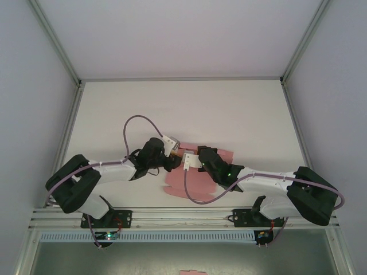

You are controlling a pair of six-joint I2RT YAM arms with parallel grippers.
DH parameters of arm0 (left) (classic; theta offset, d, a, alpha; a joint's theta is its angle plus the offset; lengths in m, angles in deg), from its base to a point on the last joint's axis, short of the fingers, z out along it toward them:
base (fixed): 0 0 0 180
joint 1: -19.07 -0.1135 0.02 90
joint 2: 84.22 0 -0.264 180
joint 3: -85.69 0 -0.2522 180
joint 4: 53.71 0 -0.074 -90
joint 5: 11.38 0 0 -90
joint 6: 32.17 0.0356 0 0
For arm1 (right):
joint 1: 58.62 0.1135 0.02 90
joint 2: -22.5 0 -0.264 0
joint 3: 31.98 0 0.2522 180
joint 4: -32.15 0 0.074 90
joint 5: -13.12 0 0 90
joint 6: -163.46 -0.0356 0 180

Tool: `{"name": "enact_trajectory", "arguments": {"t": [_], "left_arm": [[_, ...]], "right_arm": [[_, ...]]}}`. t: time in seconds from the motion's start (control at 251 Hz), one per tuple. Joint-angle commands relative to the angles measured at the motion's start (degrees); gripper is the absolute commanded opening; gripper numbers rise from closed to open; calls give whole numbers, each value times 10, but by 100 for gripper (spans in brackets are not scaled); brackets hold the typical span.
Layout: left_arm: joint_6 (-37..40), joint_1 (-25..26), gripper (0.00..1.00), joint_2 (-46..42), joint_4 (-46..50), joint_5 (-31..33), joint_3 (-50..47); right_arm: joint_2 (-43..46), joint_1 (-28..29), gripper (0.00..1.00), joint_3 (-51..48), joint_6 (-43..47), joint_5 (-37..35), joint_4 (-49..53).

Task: Assemble paper box

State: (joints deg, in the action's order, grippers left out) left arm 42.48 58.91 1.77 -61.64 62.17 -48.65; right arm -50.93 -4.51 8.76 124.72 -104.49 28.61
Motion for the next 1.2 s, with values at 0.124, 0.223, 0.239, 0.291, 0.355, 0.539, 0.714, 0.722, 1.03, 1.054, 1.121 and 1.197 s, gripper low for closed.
{"name": "enact_trajectory", "arguments": {"t": [0.124,0.223,0.239,0.291,0.355,0.539,0.714,0.722,1.03,1.054,1.121,1.197], "left_arm": [[-2,-3,26,35,6,68,30],[-4,2,32,80,11,108,58],[-4,3,31,88,11,115,63],[1,11,26,115,18,132,81],[5,23,15,143,27,176,101],[4,41,0,155,29,288,106],[-100,55,0,190,210,574,184],[-105,55,0,191,214,580,186],[-287,52,0,245,409,712,245],[-281,52,0,242,399,705,240],[-249,55,0,228,346,679,222],[-252,55,0,222,348,693,227]], "right_arm": [[12,7,0,-8,-13,30,21],[16,8,0,-7,-16,43,29],[16,8,0,-8,-16,43,30],[15,8,0,-6,-17,45,34],[15,8,0,-6,-21,49,38],[5,6,0,7,-32,16,65],[16,4,0,25,-70,8,101],[17,4,0,26,-72,7,103],[37,-21,0,58,-131,38,178],[37,-23,0,58,-134,41,180],[35,-26,0,59,-136,48,177],[32,-28,0,65,-143,39,181]]}}
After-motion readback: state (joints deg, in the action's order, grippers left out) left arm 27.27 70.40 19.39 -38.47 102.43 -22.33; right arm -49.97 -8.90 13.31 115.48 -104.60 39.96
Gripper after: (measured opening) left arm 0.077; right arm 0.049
